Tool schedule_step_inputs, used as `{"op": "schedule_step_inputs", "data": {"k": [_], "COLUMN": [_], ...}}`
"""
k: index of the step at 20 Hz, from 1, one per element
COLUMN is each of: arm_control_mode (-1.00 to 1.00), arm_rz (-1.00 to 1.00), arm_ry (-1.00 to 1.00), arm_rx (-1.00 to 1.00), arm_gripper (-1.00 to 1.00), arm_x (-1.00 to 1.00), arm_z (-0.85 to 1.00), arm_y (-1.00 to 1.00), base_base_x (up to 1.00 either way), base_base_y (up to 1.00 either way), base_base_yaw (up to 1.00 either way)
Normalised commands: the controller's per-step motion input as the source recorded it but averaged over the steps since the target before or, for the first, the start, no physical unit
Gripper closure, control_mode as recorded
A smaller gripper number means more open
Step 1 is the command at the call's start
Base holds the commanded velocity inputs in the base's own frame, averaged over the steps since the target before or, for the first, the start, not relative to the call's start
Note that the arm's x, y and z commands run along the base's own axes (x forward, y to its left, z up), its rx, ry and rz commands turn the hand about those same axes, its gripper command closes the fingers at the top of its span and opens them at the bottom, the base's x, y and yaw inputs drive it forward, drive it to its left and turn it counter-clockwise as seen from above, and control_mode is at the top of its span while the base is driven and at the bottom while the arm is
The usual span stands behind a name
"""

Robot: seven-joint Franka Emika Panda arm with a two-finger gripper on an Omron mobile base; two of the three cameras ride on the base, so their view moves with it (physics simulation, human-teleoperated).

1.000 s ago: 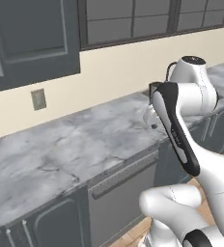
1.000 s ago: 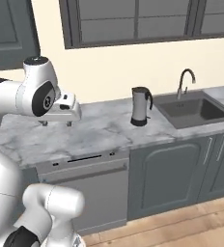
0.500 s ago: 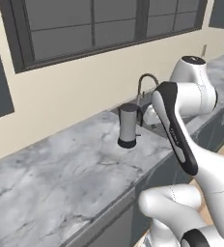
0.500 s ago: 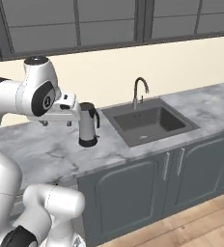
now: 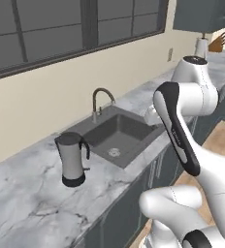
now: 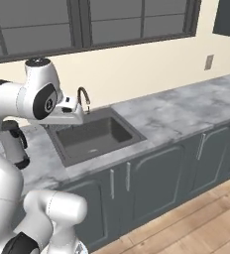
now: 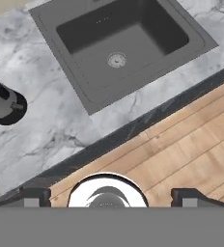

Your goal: Navigate to the stand mixer.

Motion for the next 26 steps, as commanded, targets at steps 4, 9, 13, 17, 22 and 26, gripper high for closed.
{"op": "schedule_step_inputs", "data": {"k": [4,9,13,17,22,26], "arm_control_mode": [1.0,1.0,1.0,1.0,1.0,1.0], "arm_rz": [0.0,0.0,0.0,0.0,0.0,0.0], "arm_ry": [0.0,0.0,0.0,0.0,0.0,0.0], "arm_rx": [0.0,0.0,0.0,0.0,0.0,0.0], "arm_gripper": [-1.0,-1.0,-1.0,-1.0,-1.0,-1.0], "arm_x": [0.0,0.0,0.0,0.0,0.0,0.0], "arm_z": [0.0,0.0,0.0,0.0,0.0,0.0], "arm_y": [0.0,0.0,0.0,0.0,0.0,0.0], "base_base_x": [0.74,0.55,0.76,0.79,1.0,0.34], "base_base_y": [-1.0,-1.0,-1.0,-1.0,-1.0,-1.0], "base_base_yaw": [-0.25,-0.26,-0.15,-0.04,0.0,-0.14]}}
